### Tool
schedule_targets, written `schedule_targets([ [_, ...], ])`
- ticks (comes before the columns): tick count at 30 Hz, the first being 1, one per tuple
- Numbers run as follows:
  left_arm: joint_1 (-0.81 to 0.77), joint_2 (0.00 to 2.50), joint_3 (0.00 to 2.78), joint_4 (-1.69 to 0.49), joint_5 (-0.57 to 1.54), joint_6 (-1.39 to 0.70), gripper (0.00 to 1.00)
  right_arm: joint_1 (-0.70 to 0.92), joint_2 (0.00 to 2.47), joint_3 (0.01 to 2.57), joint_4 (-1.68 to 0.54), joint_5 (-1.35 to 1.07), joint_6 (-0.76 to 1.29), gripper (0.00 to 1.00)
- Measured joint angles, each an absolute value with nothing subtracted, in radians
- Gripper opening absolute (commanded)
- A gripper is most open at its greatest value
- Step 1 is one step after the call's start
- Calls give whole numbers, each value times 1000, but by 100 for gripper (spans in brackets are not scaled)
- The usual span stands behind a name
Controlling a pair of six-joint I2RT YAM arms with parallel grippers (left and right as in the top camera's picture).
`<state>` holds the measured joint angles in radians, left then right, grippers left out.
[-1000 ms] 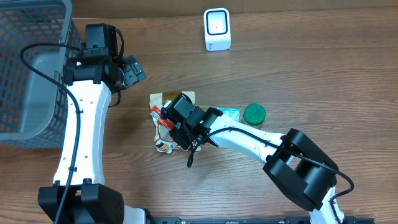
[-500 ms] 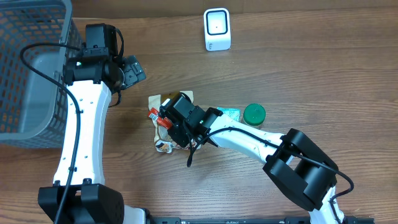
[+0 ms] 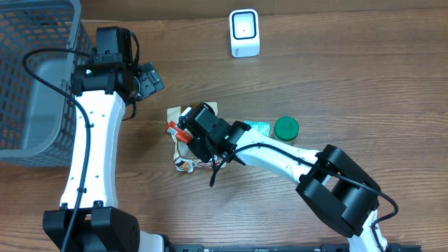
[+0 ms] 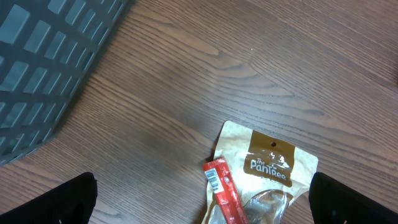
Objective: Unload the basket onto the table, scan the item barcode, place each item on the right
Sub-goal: 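Lower the right gripper and pinch the red sausage stick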
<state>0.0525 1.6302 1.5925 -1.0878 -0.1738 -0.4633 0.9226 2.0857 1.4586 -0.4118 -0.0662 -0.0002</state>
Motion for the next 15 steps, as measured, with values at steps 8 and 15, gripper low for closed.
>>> schedule_targets([
  [8, 52, 1630, 1592, -1088, -174, -464, 100, 923, 2086, 1443, -416, -63, 0, 35],
  [15, 52, 1630, 1592, -1088, -174, -464, 100, 923, 2086, 1434, -447, -63, -1, 28],
])
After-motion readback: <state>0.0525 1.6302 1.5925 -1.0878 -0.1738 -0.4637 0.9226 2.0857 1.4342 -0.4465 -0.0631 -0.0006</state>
